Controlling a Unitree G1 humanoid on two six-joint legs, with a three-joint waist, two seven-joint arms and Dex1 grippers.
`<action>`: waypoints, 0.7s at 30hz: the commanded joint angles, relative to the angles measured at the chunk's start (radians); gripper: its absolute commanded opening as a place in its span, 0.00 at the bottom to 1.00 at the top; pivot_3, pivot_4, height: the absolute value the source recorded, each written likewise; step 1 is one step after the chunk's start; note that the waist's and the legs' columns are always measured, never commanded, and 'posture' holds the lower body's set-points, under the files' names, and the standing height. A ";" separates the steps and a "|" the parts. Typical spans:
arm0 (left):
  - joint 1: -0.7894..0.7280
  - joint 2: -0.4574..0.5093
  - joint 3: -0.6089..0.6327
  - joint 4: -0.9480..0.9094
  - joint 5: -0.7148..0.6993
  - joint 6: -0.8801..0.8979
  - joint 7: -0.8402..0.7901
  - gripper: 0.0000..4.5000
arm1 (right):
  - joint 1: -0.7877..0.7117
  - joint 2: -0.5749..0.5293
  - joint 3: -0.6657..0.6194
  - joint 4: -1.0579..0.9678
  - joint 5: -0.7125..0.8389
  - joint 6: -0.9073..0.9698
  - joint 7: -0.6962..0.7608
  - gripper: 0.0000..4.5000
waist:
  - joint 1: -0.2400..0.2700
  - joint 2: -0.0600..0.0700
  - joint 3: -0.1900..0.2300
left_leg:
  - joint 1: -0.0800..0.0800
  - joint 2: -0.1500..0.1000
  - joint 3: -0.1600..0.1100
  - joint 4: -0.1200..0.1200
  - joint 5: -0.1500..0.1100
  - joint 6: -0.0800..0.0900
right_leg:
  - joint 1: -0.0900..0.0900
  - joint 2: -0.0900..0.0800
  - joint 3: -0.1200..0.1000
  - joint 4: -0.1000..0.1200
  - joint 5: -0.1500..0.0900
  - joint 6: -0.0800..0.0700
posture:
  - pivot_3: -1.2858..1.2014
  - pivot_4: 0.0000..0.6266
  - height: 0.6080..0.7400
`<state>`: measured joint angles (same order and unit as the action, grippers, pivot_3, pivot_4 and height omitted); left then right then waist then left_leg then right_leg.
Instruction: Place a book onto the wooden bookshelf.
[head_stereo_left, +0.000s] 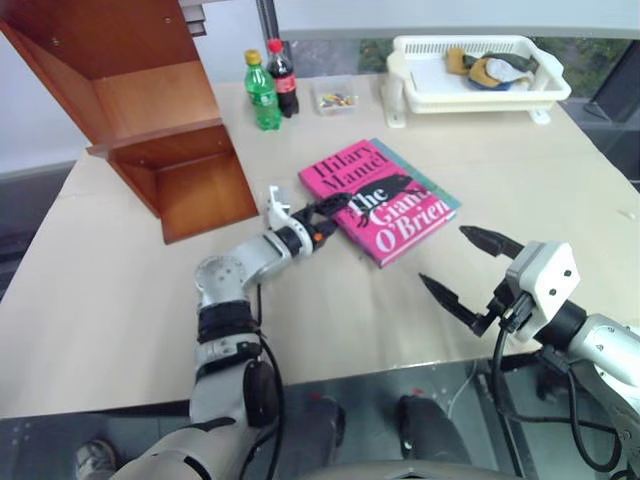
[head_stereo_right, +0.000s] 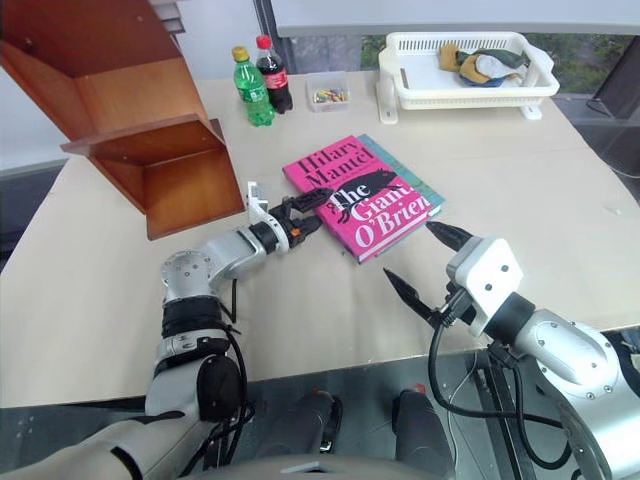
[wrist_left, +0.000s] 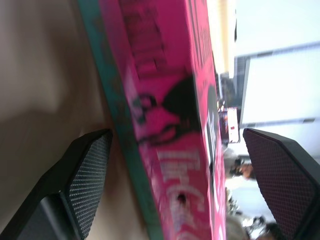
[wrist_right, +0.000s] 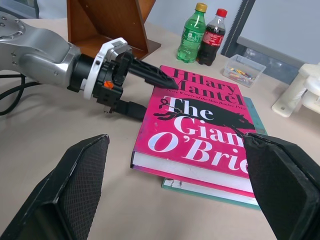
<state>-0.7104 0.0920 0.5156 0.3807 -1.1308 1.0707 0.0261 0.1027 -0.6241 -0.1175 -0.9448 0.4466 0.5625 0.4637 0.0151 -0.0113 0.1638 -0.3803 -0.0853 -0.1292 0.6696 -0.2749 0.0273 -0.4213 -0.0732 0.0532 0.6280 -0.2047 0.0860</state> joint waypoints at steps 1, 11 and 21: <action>-0.029 0.018 0.042 0.036 -0.028 -0.006 0.009 1.00 | 0.003 -0.007 -0.015 -0.042 -0.003 -0.009 -0.005 0.98 | -0.001 0.000 0.000 | 0.000 0.000 0.000 0.000 0.000 0.000 | 0.000 0.000 0.000 0.000 0.000 0.000 | 0.52 0.24 1.00; -0.036 0.017 0.053 0.078 -0.037 0.029 -0.008 0.62 | 0.013 -0.010 -0.018 -0.045 -0.002 -0.006 -0.002 1.00 | -0.001 0.000 0.000 | 0.000 0.000 0.000 0.000 0.000 0.000 | 0.000 0.000 0.000 0.000 0.000 0.000 | 0.52 0.24 1.00; -0.040 0.017 0.070 0.086 -0.041 0.041 -0.020 0.50 | 0.010 -0.009 -0.013 -0.042 0.000 0.001 -0.004 1.00 | -0.001 0.000 0.000 | 0.000 0.000 0.000 0.000 0.000 0.000 | 0.000 0.000 0.000 0.000 0.000 0.000 | 0.52 0.24 1.00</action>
<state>-0.7368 0.1073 0.5814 0.4660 -1.1515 1.1051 0.0189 0.1159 -0.6253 -0.1177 -0.9457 0.4434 0.5663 0.4629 0.0145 -0.0114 0.1637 -0.3801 -0.0853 -0.1293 0.6696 -0.2749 0.0273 -0.4213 -0.0731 0.0532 0.6281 -0.2047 0.0860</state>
